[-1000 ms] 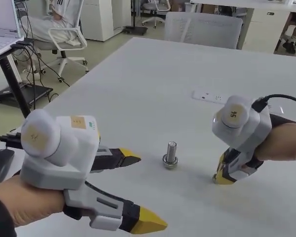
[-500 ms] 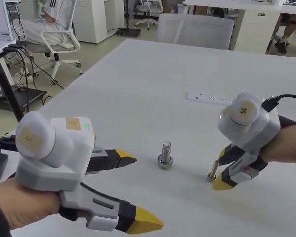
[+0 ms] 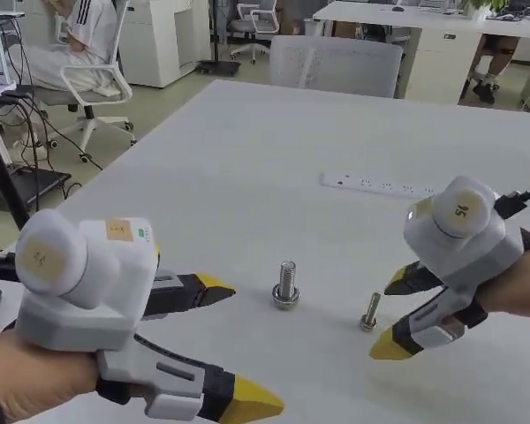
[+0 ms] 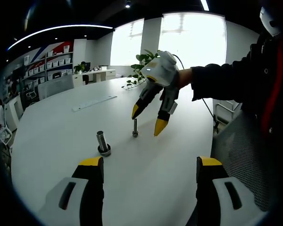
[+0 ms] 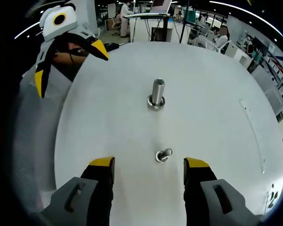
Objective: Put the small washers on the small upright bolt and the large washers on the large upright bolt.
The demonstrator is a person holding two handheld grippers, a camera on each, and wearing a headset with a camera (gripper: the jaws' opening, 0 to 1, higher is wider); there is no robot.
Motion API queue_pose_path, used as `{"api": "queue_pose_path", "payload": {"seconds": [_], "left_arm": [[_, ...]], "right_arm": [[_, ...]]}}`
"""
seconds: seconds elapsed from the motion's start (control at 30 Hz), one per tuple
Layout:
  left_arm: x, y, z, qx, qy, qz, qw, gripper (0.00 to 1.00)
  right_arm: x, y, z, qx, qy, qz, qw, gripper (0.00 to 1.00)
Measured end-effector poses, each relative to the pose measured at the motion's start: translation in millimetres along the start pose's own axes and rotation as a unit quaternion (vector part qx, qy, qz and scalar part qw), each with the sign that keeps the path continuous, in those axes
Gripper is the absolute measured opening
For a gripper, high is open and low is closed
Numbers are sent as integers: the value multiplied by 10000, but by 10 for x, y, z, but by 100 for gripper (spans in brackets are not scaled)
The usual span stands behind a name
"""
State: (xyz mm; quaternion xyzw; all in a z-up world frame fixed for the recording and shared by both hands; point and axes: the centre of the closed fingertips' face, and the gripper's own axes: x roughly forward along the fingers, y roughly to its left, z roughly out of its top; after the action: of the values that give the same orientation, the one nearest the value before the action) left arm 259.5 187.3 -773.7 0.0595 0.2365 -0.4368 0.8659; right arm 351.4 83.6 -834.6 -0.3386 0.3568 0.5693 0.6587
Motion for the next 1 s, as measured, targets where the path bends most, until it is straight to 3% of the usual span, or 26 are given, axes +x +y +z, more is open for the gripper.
{"api": "queue_pose_path", "payload": {"seconds": [0.3,0.53,0.67,1.0], "left_arm": [[-22,-1,40,2,-78,6,10000,81],[-43,-1,75,0,-148,17,9999,81],[-62,5,97,1,-193,34,9998,81],[-129,32,132,16,-305,140,9994,81]], "right_arm": [[-89,15,66,237,-485,-288,9981,67],[-184,71,95,485,-895,-527,9934,70],[-235,123,94,526,-961,-627,9920,72],[-499,271,129,800,-1473,-953,9812,75]]}}
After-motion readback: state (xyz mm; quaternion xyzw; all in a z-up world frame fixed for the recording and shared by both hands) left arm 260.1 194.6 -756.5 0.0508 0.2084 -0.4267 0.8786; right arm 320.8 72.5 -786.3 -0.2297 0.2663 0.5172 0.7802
